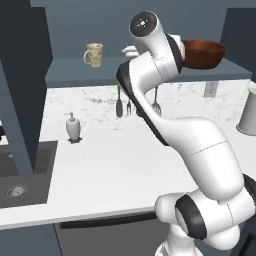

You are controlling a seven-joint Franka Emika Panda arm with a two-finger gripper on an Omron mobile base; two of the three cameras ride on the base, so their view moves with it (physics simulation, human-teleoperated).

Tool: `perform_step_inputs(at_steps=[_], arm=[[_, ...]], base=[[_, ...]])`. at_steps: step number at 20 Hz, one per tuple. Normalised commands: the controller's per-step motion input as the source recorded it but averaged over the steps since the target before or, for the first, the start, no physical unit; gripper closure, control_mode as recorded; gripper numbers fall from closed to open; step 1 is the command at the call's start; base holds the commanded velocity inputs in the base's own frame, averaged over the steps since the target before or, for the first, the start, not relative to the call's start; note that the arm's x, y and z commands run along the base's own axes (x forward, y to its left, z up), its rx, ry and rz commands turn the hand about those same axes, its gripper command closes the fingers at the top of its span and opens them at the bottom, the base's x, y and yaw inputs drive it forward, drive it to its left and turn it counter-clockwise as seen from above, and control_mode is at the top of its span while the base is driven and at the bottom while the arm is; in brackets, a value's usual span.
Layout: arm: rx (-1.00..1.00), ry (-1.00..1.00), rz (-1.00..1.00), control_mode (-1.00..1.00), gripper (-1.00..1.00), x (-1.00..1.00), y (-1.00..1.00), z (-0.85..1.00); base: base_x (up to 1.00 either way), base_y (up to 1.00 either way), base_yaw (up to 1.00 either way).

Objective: Gather all objects into one cabinet and sort the glasses and bowls to opposite sides.

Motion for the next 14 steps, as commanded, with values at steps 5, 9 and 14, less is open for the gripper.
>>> perform_step_inputs(at_steps=[5,9,14], arm=[[0.00,0.02,0.01,-1.00,1.00,0.08,0.00,-0.33],[0.00,0.00,0.00,-1.00,1.00,0.41,0.00,-0.04],[0.00,0.00,0.00,-1.00,1.00,0.50,0.02,0.00]], base=[[0.00,0.00,0.00],[0.00,0.00,0.00],[0.00,0.00,0.00]])
